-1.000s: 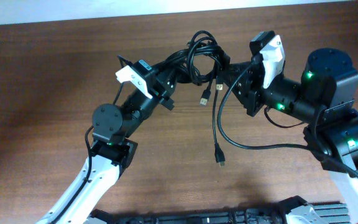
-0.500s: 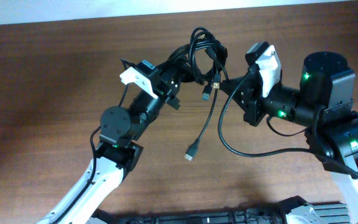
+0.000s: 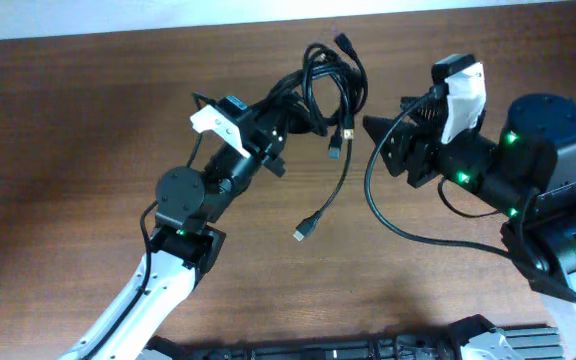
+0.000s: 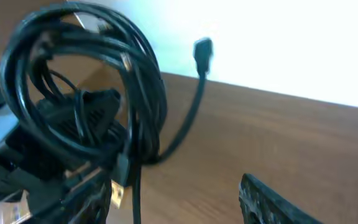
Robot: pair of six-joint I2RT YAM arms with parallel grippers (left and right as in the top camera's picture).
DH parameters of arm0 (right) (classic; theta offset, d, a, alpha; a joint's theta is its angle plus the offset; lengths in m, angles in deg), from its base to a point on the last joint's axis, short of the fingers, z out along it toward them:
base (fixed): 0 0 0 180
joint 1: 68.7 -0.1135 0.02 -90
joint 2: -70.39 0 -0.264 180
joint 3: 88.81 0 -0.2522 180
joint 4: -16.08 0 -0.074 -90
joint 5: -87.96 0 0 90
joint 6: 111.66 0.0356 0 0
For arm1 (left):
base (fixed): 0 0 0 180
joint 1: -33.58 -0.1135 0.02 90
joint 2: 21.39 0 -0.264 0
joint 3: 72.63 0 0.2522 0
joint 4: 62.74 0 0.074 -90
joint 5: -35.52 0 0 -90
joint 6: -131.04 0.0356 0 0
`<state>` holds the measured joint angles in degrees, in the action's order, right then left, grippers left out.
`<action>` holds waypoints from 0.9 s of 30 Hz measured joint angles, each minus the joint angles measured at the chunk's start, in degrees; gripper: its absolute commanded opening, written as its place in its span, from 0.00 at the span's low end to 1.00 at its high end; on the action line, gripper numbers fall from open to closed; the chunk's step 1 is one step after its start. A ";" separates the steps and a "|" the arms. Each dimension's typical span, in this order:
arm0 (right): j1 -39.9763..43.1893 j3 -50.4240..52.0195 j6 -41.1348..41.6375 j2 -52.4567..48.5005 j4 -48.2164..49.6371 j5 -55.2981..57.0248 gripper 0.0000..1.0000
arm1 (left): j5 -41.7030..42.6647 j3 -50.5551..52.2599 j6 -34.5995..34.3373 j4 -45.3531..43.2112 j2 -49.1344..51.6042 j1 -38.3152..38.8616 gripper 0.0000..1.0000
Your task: Untangle cables
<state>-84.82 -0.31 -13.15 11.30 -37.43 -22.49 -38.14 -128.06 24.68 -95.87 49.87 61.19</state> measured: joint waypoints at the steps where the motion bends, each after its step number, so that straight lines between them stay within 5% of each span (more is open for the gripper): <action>1: 0.00 0.00 -0.15 0.02 1.44 -0.20 0.64 | 2.12 -0.02 0.00 0.00 0.00 0.00 0.00; 6: 0.00 0.02 -0.46 -0.15 3.91 -0.87 0.57 | 8.57 -0.02 0.00 0.00 0.00 0.04 0.00; 9: 0.00 0.02 -2.25 -0.37 4.11 -3.26 0.10 | 10.12 -0.02 0.00 0.00 0.00 0.04 0.00; 10: 0.00 0.02 -2.32 -0.94 4.11 -3.82 0.04 | 10.49 -0.02 0.00 0.00 0.00 0.04 0.00; 23: 0.22 -0.59 -3.21 -1.42 -10.40 1.55 0.04 | 8.15 0.09 0.26 -3.98 0.04 0.11 0.00; 24: 0.20 -0.59 -3.32 -1.40 -10.73 1.75 0.08 | 8.04 0.09 0.26 -4.07 0.09 0.11 0.00; 26: 0.20 -0.59 -3.41 -1.40 -11.91 2.38 0.57 | 7.19 0.11 0.26 -5.01 0.11 0.11 0.00; 27: 0.20 -0.57 -4.07 -1.51 -12.35 3.13 0.64 | 6.58 0.09 0.20 -5.57 0.11 0.00 0.00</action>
<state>-84.62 -0.88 -17.21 9.79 -49.78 -19.36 -31.56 -127.97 24.88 -101.44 49.98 61.19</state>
